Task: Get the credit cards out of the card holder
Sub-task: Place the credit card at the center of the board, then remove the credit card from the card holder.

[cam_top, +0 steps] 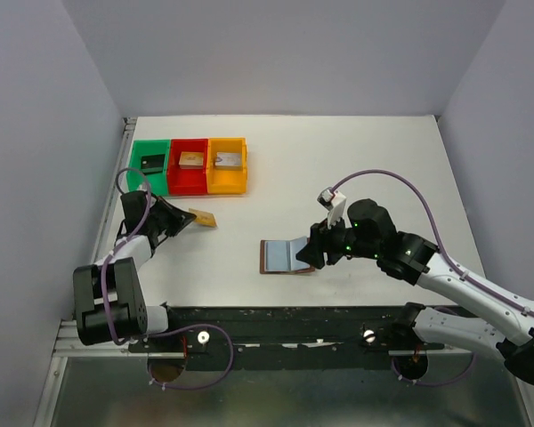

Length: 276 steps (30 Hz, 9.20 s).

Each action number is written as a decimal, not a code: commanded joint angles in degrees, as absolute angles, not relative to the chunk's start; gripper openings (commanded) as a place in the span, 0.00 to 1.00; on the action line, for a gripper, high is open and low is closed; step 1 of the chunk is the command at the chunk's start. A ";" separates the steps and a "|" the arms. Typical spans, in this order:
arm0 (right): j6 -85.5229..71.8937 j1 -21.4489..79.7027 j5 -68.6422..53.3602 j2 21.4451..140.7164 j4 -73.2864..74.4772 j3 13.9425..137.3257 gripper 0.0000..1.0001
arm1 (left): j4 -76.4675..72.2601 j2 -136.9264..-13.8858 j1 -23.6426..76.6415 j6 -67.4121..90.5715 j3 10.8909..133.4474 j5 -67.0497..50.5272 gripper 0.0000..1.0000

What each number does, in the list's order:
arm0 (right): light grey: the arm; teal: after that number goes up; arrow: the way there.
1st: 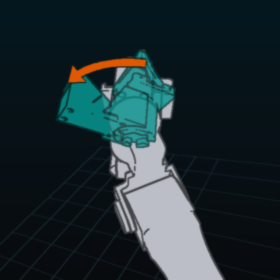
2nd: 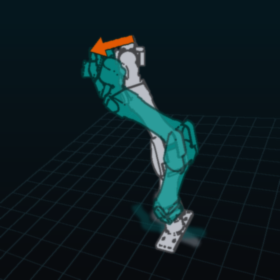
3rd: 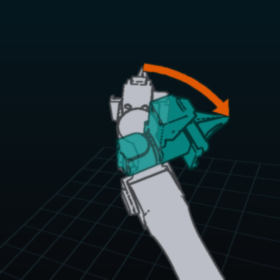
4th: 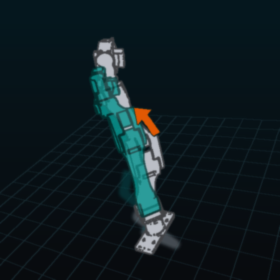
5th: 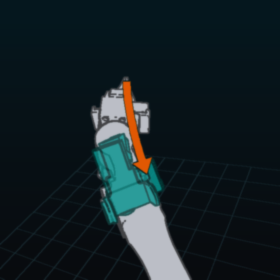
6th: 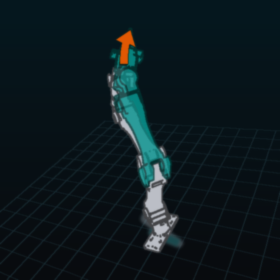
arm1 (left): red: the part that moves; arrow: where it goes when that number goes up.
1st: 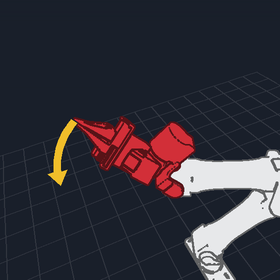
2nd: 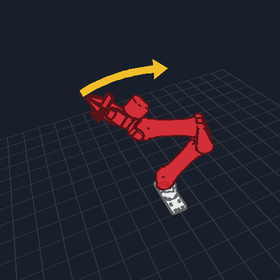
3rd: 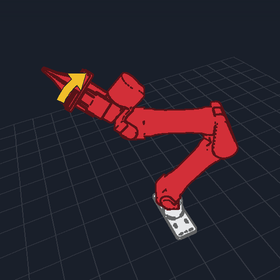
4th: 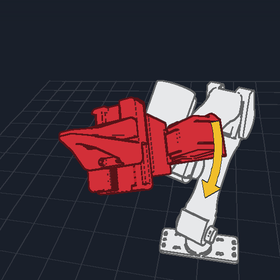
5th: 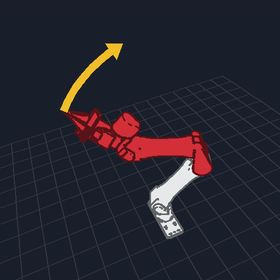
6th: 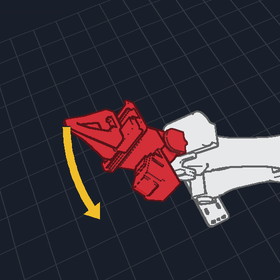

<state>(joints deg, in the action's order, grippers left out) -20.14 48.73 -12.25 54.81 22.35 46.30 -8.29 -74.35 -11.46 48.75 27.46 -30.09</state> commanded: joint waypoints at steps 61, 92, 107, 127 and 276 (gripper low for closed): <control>-30.67 43.77 7.38 74.17 25.05 42.80 0.75 | 7.83 -46.06 23.73 59.58 19.69 0.62 0.99; -24.52 42.89 4.14 73.92 25.67 44.91 0.00 | -14.06 -63.18 35.06 51.51 21.26 -17.32 0.75; -24.96 42.89 3.60 72.77 25.40 43.42 0.00 | -13.36 -71.63 39.73 50.01 25.14 -12.92 0.75; -24.43 42.89 3.61 73.39 24.79 43.59 0.00 | -14.77 -77.60 41.75 49.39 26.54 -13.88 0.75; -32.43 38.50 0.44 83.14 19.25 37.62 0.00 | -22.23 -78.04 46.32 47.37 25.22 -11.24 0.76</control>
